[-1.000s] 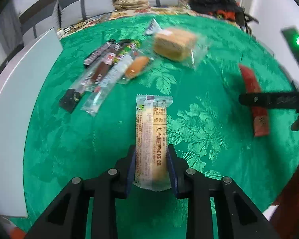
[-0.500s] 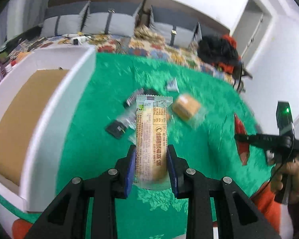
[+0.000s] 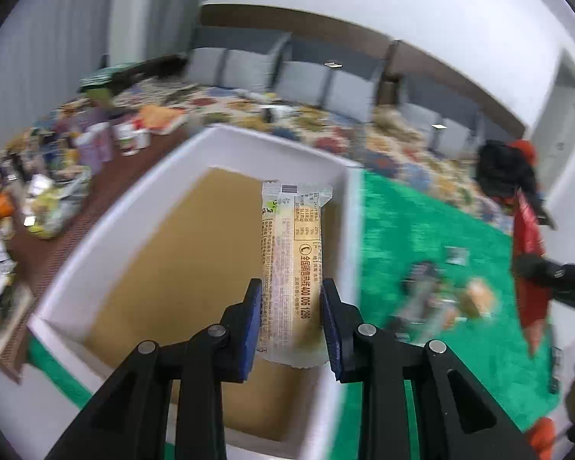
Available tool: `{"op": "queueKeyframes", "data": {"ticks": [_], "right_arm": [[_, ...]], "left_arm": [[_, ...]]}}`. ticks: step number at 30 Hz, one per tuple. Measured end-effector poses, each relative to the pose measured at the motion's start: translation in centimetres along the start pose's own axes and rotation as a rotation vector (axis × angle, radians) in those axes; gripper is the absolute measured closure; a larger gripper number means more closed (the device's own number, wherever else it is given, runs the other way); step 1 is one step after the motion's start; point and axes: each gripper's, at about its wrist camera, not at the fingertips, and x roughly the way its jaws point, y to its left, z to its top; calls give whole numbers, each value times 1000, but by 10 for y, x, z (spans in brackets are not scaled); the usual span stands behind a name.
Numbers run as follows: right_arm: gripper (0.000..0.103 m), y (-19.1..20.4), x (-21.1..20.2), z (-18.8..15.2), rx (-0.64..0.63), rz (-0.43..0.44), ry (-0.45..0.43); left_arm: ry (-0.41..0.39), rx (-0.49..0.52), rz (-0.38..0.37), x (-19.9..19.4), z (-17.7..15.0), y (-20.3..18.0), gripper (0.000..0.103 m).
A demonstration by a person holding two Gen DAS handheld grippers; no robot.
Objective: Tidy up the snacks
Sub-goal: 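Carry both bars over the white box and open both grippers, then move both tools back over the snack pile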
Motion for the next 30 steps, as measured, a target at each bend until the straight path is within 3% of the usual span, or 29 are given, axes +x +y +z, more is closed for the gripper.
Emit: {"op": "queueKeyframes", "data": {"ticks": [4,5,6,7,8,14,19,21,23,27,30], "right_arm": [[83,41,69,5,-80,-7,76],[75,47,82,3,-94,-15,97],[47,48,96,1,-104,-28,114],[29,48,102,0,-109,-38,119],[30,46,103,-3,-111,-49,112],[31,1,63,-30,-210,-209,14],[31,-89,13,-87,-277,-467,-80],[31,-135,-13,-118,-276,-587,-95],[31,-174,-37,-143,-247,-678,-106],[31,-253,-84,-182,-131,-833,-96],[31,-294,-104,-191,-42,-899,-80]], "left_arm": [[40,6,132,23,-11,41,74],[66,11,165,34,-14,48,64],[113,11,208,49,-19,57,38],[132,8,226,57,-21,59,27],[140,2,238,64,-29,64,20],[108,-22,155,59,-58,43,20],[28,10,-48,22,-71,-34,14],[2,64,-141,9,-84,-82,3],[-5,111,-199,7,-96,-120,0],[104,193,-212,54,-135,-196,0],[179,204,-186,100,-154,-224,0]]}}
